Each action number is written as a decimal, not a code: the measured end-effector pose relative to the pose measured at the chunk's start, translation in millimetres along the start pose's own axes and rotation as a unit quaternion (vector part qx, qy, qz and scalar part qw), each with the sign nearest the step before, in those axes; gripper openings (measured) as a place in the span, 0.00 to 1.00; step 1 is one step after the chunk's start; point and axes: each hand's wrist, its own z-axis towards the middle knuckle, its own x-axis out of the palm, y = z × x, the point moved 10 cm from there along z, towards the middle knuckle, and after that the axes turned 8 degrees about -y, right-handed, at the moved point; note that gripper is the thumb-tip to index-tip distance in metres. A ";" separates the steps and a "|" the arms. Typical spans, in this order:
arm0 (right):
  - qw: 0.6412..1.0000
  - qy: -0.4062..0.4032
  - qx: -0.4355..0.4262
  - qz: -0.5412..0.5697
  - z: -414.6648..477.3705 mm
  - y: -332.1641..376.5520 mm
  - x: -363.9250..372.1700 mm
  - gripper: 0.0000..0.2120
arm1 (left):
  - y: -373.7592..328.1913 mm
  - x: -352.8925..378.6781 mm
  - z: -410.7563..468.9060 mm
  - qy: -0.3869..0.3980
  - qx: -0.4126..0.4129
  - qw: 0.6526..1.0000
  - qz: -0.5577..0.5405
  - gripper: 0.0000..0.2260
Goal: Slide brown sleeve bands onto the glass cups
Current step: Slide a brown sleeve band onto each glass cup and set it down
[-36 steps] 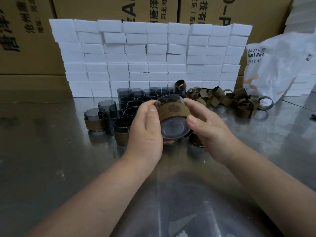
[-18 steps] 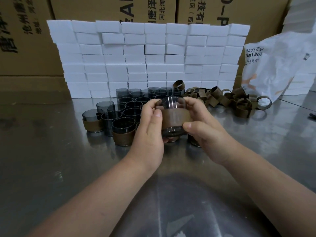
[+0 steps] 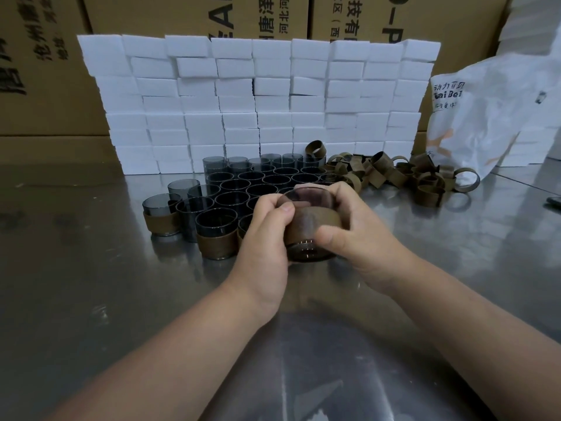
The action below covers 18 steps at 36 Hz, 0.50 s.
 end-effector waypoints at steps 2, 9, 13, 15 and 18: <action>0.999 -0.022 0.023 0.041 -0.8 -4.6 -1.6 0.23 | -0.1 -2.0 0.1 -0.011 0.003 1.000 0.005 0.07; 0.984 -0.161 -0.079 -0.014 -8.2 18.6 -17.5 0.14 | -1.4 0.5 0.4 -0.012 0.021 0.997 0.077 0.05; 0.983 -0.149 -0.109 -0.014 -9.2 26.8 -13.0 0.09 | -7.9 -1.5 -0.5 -0.033 0.067 0.992 0.104 0.04; 0.983 -0.148 -0.108 0.004 -9.4 27.1 -12.4 0.13 | -9.2 2.3 -2.4 -0.019 0.090 0.987 0.131 0.05; 0.980 -0.177 -0.094 0.012 -10.0 24.5 -18.8 0.19 | -6.7 10.2 -4.7 0.016 0.089 0.988 0.125 0.06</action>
